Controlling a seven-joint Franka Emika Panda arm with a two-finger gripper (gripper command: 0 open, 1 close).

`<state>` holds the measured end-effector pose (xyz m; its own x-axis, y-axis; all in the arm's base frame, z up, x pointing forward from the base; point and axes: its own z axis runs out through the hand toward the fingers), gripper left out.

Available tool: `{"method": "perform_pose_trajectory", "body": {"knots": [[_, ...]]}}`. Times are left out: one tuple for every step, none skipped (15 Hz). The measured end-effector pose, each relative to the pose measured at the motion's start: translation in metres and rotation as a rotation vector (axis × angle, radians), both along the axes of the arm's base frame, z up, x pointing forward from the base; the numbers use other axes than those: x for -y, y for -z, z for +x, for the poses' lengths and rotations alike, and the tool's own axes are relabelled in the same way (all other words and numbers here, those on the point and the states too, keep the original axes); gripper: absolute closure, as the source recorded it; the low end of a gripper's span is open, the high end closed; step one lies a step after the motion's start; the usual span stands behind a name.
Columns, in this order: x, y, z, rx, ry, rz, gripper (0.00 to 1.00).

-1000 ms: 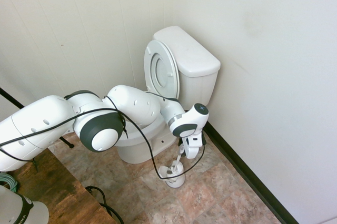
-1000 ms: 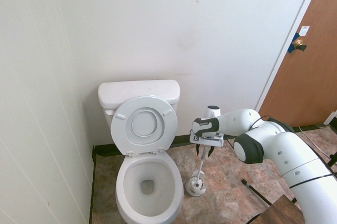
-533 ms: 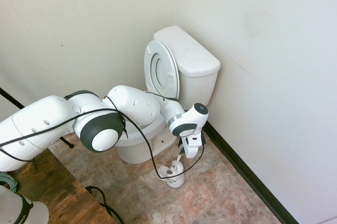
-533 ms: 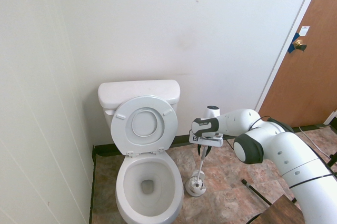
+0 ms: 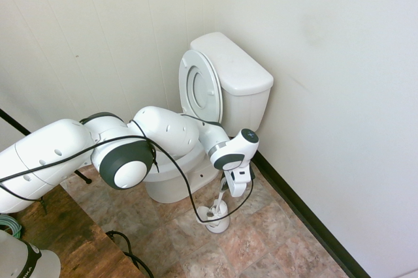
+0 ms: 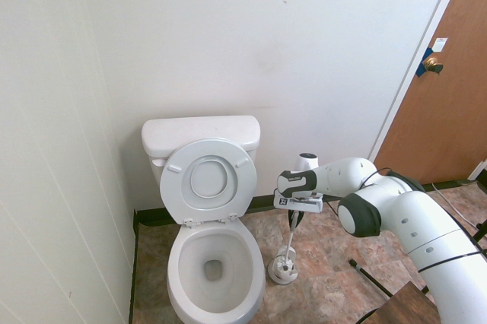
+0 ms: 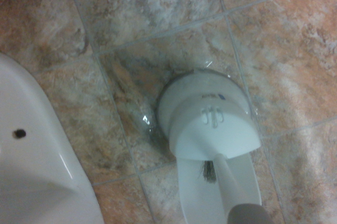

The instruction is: Clean the toilet

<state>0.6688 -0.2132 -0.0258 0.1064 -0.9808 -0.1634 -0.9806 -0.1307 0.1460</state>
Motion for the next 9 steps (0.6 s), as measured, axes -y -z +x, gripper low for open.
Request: {"method": "perform_pose_trajectory", "body": {"knots": [[-0.003,0.000,-0.003,-0.003,-0.014,0.009,1.00],[-0.007,0.000,-0.007,-0.002,-0.028,0.017,1.00],[-0.011,-0.002,-0.012,-0.001,-0.044,0.020,1.00],[-0.016,-0.004,-0.018,0.000,-0.061,0.021,1.00],[-0.022,-0.010,-0.021,0.006,-0.081,0.021,1.00],[-0.026,-0.019,-0.023,0.014,-0.101,0.020,1.00],[-0.029,-0.032,-0.024,0.021,-0.122,0.018,1.00],[-0.029,-0.048,-0.027,0.024,-0.141,0.016,1.00],[-0.028,-0.062,-0.030,0.026,-0.154,0.012,1.00]]}}
